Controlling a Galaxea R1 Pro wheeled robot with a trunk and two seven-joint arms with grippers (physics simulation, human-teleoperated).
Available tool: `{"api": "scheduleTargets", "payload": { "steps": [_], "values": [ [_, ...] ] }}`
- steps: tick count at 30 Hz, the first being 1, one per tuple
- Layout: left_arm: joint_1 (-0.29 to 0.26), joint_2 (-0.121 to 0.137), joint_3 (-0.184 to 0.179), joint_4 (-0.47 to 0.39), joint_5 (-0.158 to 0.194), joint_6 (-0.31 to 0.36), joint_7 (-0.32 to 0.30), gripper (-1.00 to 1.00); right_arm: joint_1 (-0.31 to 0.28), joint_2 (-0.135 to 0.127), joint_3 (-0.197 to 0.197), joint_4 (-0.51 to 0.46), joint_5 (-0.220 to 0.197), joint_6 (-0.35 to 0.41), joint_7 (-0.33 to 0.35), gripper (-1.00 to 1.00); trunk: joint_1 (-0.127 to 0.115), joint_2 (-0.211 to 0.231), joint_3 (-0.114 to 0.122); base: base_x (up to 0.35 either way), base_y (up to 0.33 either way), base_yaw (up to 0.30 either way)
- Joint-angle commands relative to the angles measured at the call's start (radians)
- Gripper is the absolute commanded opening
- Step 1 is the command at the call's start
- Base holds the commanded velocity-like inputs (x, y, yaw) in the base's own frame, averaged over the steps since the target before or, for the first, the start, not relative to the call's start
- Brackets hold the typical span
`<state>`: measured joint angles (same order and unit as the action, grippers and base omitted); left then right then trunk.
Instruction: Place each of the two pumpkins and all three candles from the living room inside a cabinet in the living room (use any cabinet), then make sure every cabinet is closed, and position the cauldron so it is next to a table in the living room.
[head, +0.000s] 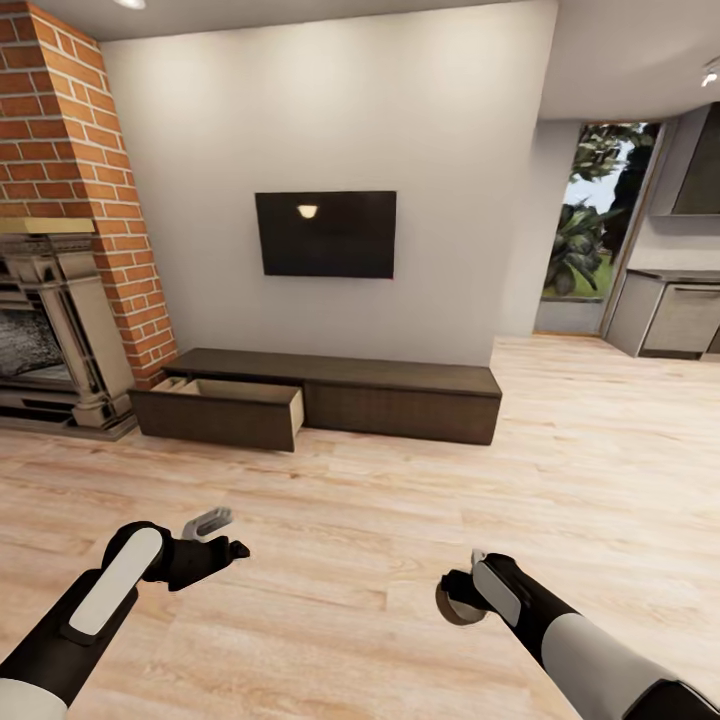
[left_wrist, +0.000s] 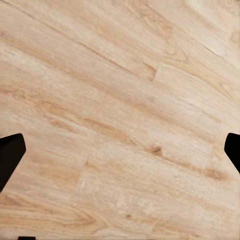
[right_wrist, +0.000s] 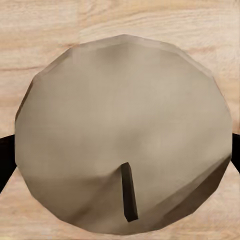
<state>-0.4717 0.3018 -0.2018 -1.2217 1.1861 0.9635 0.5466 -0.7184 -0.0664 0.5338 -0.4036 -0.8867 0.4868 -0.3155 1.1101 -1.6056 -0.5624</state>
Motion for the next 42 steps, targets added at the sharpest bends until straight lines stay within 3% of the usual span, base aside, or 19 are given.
{"api": "scheduleTargets", "payload": {
  "steps": [1, 15, 33, 42],
  "values": [
    [-0.001, 0.001, -0.002, -0.001, 0.01, -0.001, 0.01, 1.0, -0.001, -0.001, 0.008, -0.003, -0.011, 0.0, -0.01, -1.0, 0.0, -0.001, -0.001, 0.267, 0.223, 0.001],
    [-0.001, -0.001, -0.002, -0.001, 0.01, 0.0, 0.01, 1.0, -0.001, -0.001, 0.005, -0.002, -0.011, -0.005, -0.011, -1.0, 0.0, -0.001, -0.001, 0.267, 0.223, 0.012],
    [-0.001, -0.003, -0.002, 0.0, 0.01, 0.0, 0.01, 1.0, -0.001, 0.0, 0.008, -0.002, -0.011, -0.005, -0.012, -1.0, 0.0, -0.001, 0.001, 0.294, 0.091, 0.266],
    [-0.001, -0.001, -0.002, 0.0, 0.01, 0.0, 0.01, 1.0, -0.001, 0.0, 0.008, -0.002, -0.011, -0.005, -0.011, -1.0, 0.0, -0.001, 0.001, 0.268, 0.228, 0.057]
  ]
}}
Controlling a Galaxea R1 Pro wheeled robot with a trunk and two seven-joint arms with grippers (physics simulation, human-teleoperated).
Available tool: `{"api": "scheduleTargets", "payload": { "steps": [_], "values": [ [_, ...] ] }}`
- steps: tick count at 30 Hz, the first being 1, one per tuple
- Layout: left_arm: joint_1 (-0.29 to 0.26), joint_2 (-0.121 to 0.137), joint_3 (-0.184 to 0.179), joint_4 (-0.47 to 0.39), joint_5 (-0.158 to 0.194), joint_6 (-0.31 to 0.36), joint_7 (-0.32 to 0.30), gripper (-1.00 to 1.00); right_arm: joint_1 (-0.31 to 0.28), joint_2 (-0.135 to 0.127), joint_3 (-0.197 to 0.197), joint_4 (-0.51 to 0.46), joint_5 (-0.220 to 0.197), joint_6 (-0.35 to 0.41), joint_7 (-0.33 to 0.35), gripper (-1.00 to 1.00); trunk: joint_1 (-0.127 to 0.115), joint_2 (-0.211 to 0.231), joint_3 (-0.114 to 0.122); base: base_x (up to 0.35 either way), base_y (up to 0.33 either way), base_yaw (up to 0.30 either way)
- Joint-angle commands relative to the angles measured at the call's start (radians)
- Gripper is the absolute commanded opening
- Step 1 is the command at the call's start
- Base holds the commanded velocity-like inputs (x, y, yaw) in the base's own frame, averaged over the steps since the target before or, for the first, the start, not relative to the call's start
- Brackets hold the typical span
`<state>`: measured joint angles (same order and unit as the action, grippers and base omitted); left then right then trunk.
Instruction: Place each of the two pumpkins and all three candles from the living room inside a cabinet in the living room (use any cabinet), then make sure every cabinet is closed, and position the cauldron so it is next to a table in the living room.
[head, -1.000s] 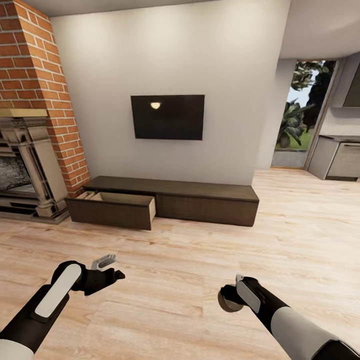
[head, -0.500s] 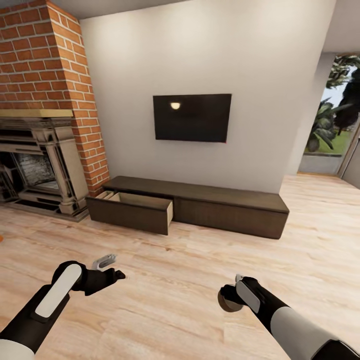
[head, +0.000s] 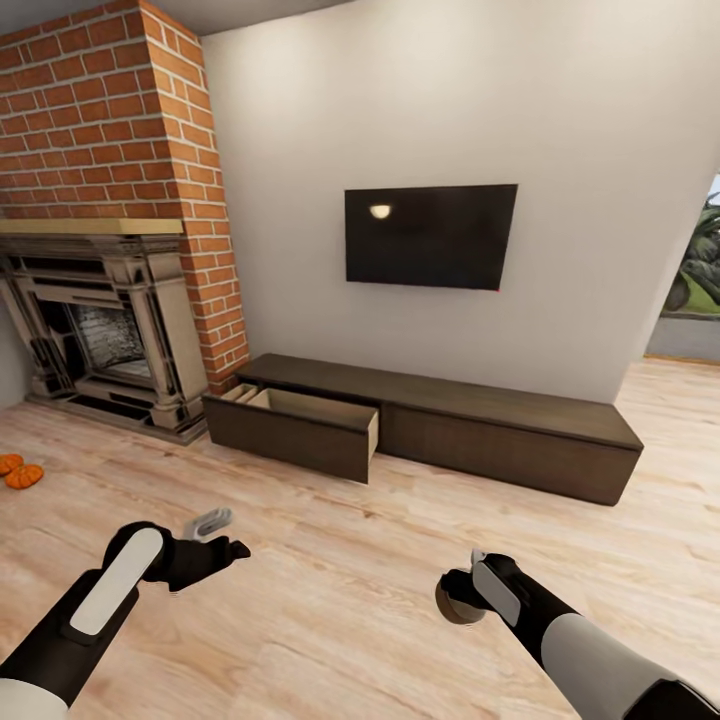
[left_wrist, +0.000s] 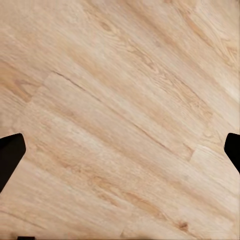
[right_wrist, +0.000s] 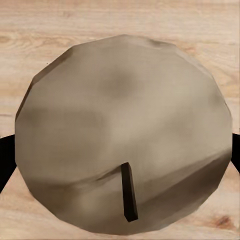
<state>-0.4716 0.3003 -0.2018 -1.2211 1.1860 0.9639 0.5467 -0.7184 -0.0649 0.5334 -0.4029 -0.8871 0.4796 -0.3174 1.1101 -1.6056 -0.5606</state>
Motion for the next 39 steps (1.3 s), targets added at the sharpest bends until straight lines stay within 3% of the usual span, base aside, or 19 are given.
{"api": "scheduleTargets", "payload": {
  "steps": [1, 15, 29, 39],
  "values": [
    [-0.001, 0.001, -0.002, -0.001, 0.01, -0.001, 0.01, 1.0, -0.001, -0.001, 0.008, -0.003, -0.01, 0.002, -0.009, -1.0, 0.0, -0.001, -0.001, 0.269, 0.22, 0.004],
    [-0.001, 0.0, -0.002, -0.001, 0.01, -0.001, 0.01, 1.0, -0.001, -0.001, 0.008, -0.003, -0.01, 0.002, -0.009, -1.0, 0.0, -0.001, -0.001, 0.277, 0.204, 0.022],
    [-0.001, -0.001, -0.002, -0.001, 0.01, -0.001, 0.01, 1.0, -0.001, -0.001, 0.008, -0.004, -0.01, 0.002, -0.009, -1.0, 0.0, -0.001, -0.001, 0.279, 0.205, 0.244],
    [-0.001, 0.001, -0.002, -0.001, 0.01, -0.001, 0.01, 1.0, -0.001, -0.002, 0.008, -0.003, -0.01, 0.002, -0.008, -1.0, 0.0, -0.001, -0.002, 0.267, 0.222, -0.037]
  ]
}}
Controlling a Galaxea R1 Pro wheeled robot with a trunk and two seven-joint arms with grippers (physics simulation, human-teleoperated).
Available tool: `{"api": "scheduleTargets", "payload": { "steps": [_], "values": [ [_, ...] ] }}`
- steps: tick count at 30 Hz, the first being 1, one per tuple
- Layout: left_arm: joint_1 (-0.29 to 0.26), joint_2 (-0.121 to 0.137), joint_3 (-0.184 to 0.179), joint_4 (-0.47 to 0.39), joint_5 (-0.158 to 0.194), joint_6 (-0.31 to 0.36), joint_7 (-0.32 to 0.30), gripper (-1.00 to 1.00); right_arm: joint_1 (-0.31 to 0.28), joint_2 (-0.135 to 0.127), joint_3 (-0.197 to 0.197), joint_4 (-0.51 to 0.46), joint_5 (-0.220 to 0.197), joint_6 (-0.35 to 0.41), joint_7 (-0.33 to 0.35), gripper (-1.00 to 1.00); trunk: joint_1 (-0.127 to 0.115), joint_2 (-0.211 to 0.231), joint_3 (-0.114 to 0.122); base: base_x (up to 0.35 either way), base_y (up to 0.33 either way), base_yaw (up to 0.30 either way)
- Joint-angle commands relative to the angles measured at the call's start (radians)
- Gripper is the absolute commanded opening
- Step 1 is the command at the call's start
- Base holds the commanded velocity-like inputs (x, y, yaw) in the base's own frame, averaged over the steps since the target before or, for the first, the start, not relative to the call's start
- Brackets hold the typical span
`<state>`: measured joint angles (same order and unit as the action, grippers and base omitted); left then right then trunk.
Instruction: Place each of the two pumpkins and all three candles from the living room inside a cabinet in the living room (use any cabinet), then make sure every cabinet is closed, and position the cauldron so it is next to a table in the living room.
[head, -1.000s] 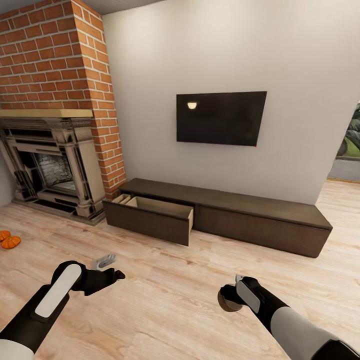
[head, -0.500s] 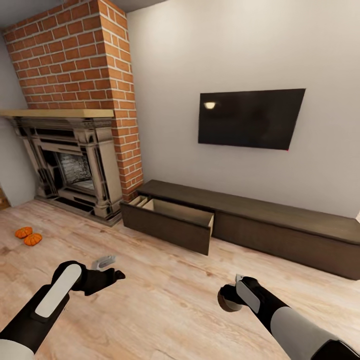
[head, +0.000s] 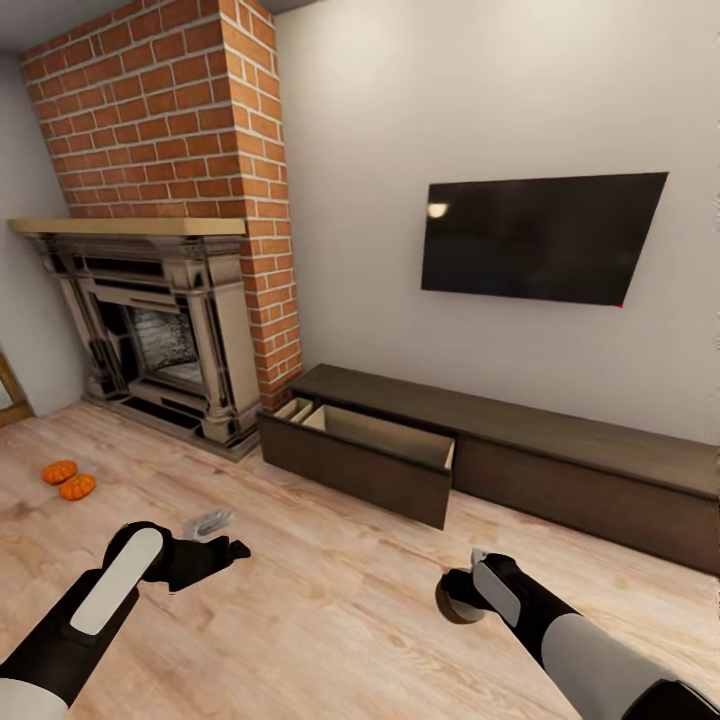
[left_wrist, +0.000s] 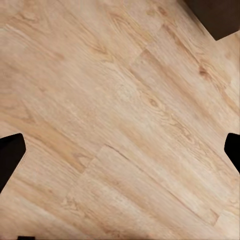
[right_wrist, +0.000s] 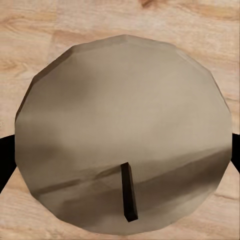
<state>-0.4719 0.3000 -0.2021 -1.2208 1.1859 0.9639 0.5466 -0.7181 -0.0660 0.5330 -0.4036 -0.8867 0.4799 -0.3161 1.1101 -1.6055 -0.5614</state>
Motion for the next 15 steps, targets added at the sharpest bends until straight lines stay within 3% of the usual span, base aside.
{"api": "scheduleTargets", "payload": {
  "steps": [1, 15],
  "values": [
    [0.0, 0.001, -0.002, -0.001, 0.011, -0.001, 0.01, 1.0, -0.001, -0.001, 0.008, -0.002, -0.011, 0.002, -0.009, -1.0, 0.0, -0.001, -0.001, 0.223, 0.262, -0.229],
    [0.0, 0.005, 0.0, -0.002, 0.011, -0.001, 0.009, 1.0, -0.001, -0.001, 0.007, -0.001, -0.011, 0.002, -0.008, -1.0, 0.0, -0.001, -0.008, 0.179, 0.286, -0.266]
  ]
}}
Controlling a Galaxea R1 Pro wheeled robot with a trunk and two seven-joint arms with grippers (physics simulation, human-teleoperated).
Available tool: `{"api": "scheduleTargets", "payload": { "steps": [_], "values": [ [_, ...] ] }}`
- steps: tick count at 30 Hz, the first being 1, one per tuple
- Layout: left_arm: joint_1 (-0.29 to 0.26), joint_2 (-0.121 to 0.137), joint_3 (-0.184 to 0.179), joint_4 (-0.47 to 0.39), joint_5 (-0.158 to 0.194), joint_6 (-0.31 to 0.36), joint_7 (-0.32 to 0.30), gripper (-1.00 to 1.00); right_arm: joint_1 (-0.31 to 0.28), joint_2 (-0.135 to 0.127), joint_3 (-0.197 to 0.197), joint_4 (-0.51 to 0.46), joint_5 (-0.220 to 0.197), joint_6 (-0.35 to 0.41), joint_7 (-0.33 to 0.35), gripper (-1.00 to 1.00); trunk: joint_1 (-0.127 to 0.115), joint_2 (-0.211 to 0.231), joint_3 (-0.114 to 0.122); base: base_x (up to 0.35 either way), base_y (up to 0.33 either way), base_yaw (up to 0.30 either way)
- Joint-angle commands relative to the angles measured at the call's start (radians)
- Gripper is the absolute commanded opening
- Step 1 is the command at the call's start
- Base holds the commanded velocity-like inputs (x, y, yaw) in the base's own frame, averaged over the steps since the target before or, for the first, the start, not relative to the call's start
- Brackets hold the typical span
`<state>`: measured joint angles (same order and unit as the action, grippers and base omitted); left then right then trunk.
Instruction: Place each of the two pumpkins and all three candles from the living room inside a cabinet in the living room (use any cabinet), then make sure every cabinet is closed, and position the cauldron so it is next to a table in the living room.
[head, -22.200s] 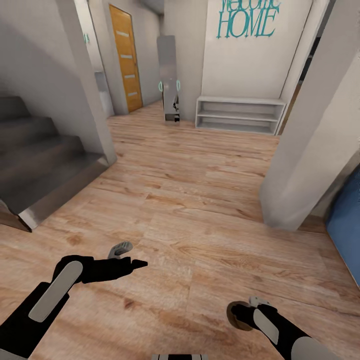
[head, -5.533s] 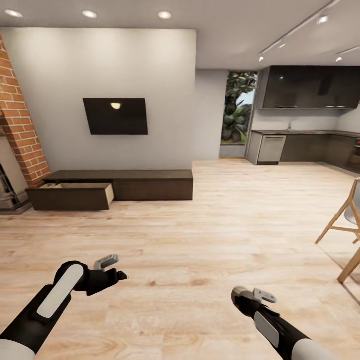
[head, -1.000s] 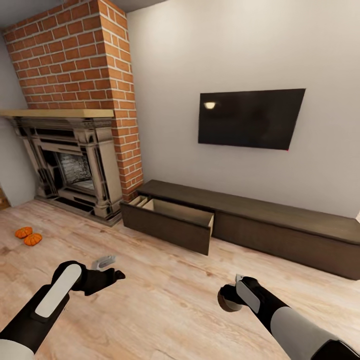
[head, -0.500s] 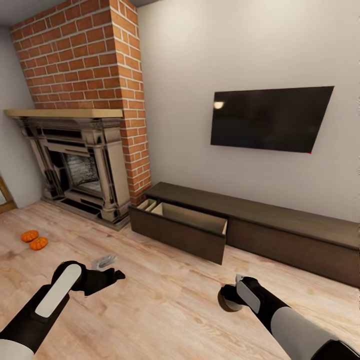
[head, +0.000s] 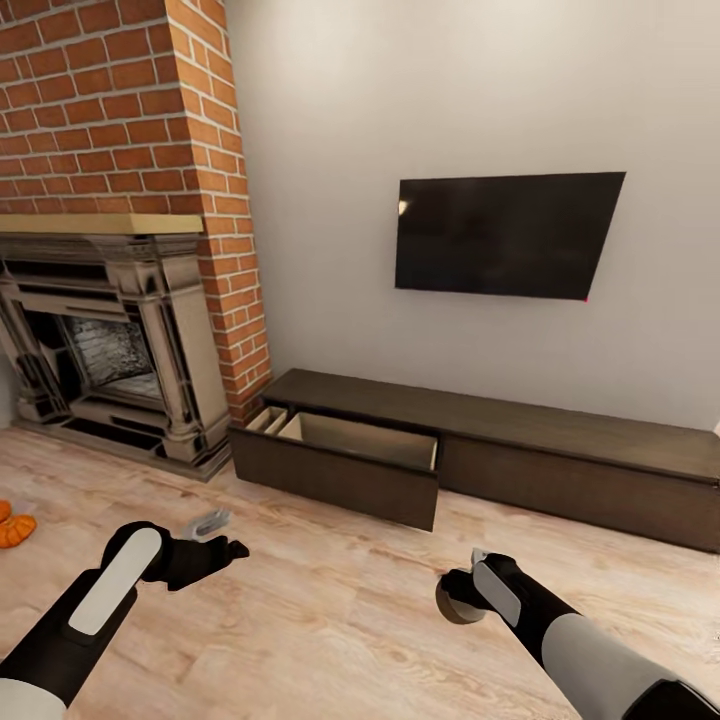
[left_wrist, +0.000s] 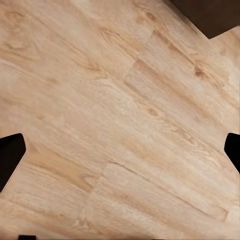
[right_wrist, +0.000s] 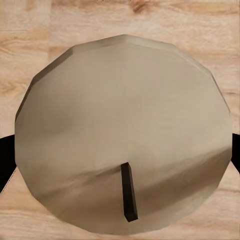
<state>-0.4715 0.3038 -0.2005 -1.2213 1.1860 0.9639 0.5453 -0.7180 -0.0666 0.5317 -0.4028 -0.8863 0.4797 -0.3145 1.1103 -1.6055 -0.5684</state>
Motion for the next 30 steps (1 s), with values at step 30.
{"api": "scheduleTargets", "payload": {
  "steps": [30],
  "values": [
    [0.002, 0.019, 0.002, -0.066, 0.025, 0.016, 0.001, 1.0, -0.001, -0.001, 0.008, -0.002, -0.011, 0.0, -0.009, -1.0, 0.0, -0.001, -0.018, 0.108, 0.248, -0.271]
  ]
}}
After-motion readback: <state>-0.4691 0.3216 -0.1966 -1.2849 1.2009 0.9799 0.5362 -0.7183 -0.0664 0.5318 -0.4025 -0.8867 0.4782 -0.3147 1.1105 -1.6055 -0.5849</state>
